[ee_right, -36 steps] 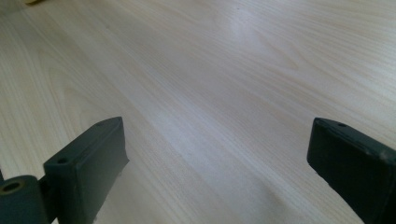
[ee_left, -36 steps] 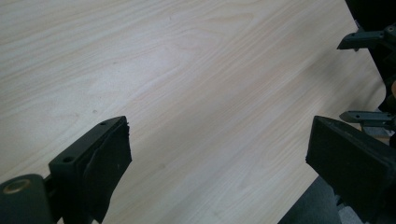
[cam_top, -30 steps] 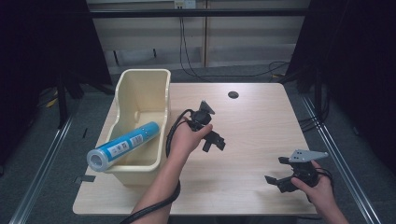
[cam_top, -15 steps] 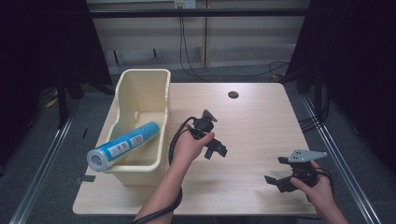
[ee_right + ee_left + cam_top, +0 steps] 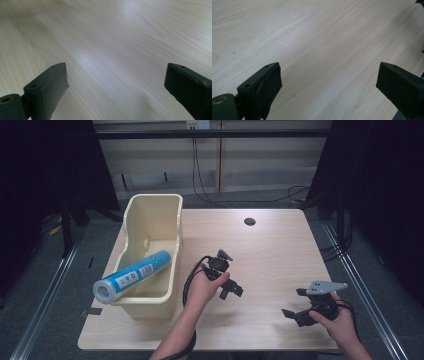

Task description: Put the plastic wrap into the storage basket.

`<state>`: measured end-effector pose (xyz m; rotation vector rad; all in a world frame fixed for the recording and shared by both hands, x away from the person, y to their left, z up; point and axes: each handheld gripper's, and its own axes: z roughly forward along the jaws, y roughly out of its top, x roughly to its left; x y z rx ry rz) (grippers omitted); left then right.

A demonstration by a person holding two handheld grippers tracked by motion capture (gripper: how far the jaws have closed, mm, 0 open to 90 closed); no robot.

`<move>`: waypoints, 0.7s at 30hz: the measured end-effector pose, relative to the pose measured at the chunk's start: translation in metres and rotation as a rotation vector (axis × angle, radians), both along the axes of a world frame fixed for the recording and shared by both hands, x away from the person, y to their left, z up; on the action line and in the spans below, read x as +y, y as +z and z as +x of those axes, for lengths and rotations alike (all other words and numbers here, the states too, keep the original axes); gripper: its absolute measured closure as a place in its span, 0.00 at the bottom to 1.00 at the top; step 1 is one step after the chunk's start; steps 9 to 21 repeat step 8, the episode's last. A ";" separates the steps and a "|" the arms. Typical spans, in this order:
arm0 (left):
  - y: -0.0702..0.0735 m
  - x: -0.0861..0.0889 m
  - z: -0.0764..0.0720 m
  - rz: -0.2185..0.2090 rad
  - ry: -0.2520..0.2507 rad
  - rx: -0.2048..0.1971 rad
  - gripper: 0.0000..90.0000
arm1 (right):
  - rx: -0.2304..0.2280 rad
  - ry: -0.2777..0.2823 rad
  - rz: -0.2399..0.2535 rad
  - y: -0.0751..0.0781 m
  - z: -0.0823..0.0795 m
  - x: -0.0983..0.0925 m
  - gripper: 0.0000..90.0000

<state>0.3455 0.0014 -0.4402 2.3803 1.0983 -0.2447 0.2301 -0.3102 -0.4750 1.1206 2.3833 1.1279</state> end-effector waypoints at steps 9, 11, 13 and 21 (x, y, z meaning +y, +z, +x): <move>-0.012 0.002 -0.005 -0.006 0.014 -0.013 0.06 | 0.004 0.003 -0.013 -0.003 0.002 0.002 0.05; -0.012 0.002 -0.005 -0.006 0.014 -0.013 0.06 | 0.004 0.003 -0.013 -0.003 0.002 0.002 0.05; -0.012 0.002 -0.005 -0.006 0.014 -0.013 0.06 | 0.004 0.003 -0.013 -0.003 0.002 0.002 0.05; -0.012 0.002 -0.005 -0.006 0.014 -0.013 0.06 | 0.004 0.003 -0.013 -0.003 0.002 0.002 0.05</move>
